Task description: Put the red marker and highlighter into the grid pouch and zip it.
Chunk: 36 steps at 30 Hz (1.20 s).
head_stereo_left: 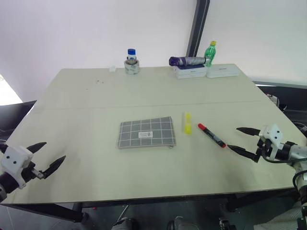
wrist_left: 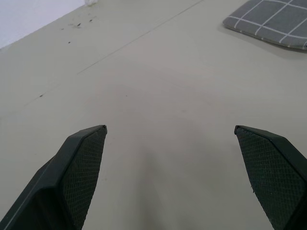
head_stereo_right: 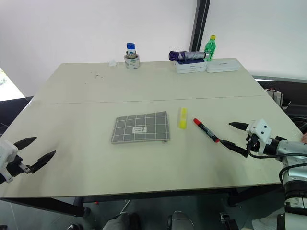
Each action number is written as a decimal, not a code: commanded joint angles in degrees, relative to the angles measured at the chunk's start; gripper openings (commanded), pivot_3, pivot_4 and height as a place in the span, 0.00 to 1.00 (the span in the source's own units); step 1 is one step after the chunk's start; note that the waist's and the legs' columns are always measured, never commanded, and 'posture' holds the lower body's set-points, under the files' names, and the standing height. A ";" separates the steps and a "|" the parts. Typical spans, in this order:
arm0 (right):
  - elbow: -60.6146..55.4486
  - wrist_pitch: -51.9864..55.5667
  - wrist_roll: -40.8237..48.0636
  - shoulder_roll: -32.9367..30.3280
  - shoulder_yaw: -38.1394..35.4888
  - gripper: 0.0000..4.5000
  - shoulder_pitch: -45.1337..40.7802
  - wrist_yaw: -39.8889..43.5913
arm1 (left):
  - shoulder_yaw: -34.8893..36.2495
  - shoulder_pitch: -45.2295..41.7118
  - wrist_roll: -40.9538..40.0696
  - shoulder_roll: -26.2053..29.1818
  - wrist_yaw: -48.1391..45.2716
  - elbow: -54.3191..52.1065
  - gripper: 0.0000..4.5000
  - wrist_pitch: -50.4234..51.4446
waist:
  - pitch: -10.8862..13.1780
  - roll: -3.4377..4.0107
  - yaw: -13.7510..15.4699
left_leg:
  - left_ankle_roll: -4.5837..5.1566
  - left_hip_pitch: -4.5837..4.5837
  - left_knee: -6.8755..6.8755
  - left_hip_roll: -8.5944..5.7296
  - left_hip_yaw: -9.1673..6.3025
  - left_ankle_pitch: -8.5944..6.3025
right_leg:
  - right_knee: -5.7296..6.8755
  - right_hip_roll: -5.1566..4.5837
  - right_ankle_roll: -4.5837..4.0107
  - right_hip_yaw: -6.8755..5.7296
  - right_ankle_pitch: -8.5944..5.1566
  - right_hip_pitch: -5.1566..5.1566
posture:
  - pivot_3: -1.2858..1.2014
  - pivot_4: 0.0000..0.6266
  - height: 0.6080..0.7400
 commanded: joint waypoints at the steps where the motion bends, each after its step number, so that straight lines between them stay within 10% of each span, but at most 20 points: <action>1: -1.70 -0.88 0.50 -0.83 -0.95 0.99 0.31 -0.34 | 0.25 -0.74 0.69 0.43 0.22 -0.44 1.00 -1.99 | 0.00 0.00 0.02 | 0.00 0.00 0.00 0.00 0.00 0.00 | 0.00 0.00 0.00 0.00 0.00 0.00 | 0.52 0.24 0.98; 36: -5.92 0.64 0.78 -0.37 -0.48 0.99 1.87 -2.37 | -4.17 -4.82 5.16 0.15 0.27 3.52 1.00 -10.38 | 0.00 0.00 -0.02 | 0.12 0.01 -0.01 -0.02 0.03 0.08 | 0.01 0.02 0.20 -0.04 0.10 0.19 | 0.52 0.24 0.98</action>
